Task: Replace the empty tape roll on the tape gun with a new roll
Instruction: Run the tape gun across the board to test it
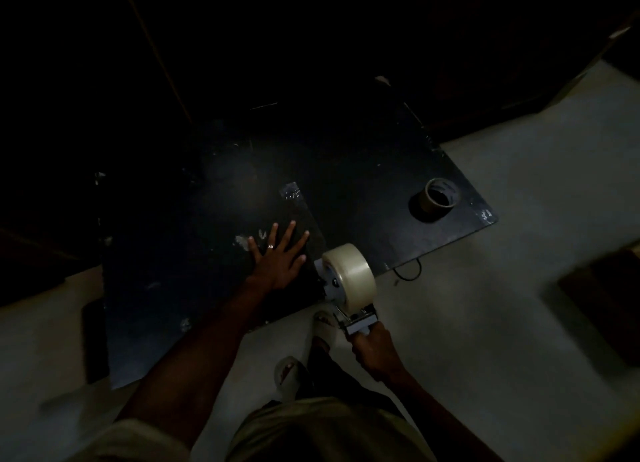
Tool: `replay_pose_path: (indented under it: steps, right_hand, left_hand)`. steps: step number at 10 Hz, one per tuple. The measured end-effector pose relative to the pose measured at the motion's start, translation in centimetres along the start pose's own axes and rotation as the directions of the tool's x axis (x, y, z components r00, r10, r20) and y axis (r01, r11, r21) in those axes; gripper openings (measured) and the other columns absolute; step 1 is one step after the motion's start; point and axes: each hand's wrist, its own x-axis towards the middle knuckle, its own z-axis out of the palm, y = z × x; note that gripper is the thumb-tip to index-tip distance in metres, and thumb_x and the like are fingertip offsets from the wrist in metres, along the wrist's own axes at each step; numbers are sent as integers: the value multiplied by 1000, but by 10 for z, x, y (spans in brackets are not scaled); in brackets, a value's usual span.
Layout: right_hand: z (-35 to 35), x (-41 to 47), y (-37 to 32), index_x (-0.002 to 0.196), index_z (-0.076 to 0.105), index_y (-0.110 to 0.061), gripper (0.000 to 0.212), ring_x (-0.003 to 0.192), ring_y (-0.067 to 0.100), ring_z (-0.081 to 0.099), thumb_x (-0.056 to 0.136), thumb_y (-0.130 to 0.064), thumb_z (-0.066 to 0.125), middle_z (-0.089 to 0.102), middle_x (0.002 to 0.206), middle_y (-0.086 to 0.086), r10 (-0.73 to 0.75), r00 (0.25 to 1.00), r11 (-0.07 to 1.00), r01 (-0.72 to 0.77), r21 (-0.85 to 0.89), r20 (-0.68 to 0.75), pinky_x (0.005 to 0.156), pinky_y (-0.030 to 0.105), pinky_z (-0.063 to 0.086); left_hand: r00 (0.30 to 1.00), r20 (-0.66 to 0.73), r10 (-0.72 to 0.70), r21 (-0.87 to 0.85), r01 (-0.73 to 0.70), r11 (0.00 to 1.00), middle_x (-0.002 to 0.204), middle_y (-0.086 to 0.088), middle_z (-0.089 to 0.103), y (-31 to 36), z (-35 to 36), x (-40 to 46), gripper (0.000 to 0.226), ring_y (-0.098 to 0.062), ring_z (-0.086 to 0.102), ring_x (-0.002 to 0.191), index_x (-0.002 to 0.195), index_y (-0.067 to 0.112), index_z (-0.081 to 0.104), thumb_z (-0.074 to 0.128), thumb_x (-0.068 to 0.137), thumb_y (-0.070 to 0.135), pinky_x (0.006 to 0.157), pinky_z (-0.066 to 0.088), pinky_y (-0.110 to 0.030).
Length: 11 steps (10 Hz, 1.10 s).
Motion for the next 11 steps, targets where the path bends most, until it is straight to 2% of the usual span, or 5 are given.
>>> replay_pose_path:
  steps: [2,4,6,9,11]
  right_hand:
    - [6,10,4,49,50,-28,20,52,13,46,62,-43,57,51,57,-4,0,999,996,3,90,-33,57,27,36]
    - [-1,-3,-19,65,40,-36,27,74,21,58,87,-29,53,58,78,2,-15,1000,1000,15,-6,-13,62,25,45]
    - [-1,1,-17,40,39,-25,37,50,17,46,74,-26,52,46,49,-5,-63,997,998,63,7,-50,53,26,34]
    - [-9,-14,-8,52,38,-17,32,45,15,46,79,-21,55,48,51,0,-85,996,996,85,-20,11,49,27,36]
    - [-11,-23,-4,50,38,-20,33,43,13,46,79,-21,54,48,49,-2,-85,996,996,86,-34,20,47,26,38]
  left_hand:
    - [998,32,52,74,-54,996,156,8,-28,11,14,-18,52,-34,-30,141,134,64,-13,2,85,67,100,-16,-73]
    - [994,2,112,194,-111,975,157,7,-23,13,23,-31,59,-37,-22,143,142,55,-5,2,83,61,105,-4,-75]
    - [993,-56,106,126,-99,987,158,10,-20,13,31,-40,62,-33,-21,144,136,57,-20,25,93,54,106,-9,-74]
    - [995,-52,88,143,-79,987,159,11,-17,19,26,-42,51,-33,-16,146,136,59,-15,3,88,59,104,-7,-74]
    - [998,6,63,155,-63,986,158,10,-20,22,21,-43,52,-33,-19,145,140,56,-12,18,98,51,105,-7,-73]
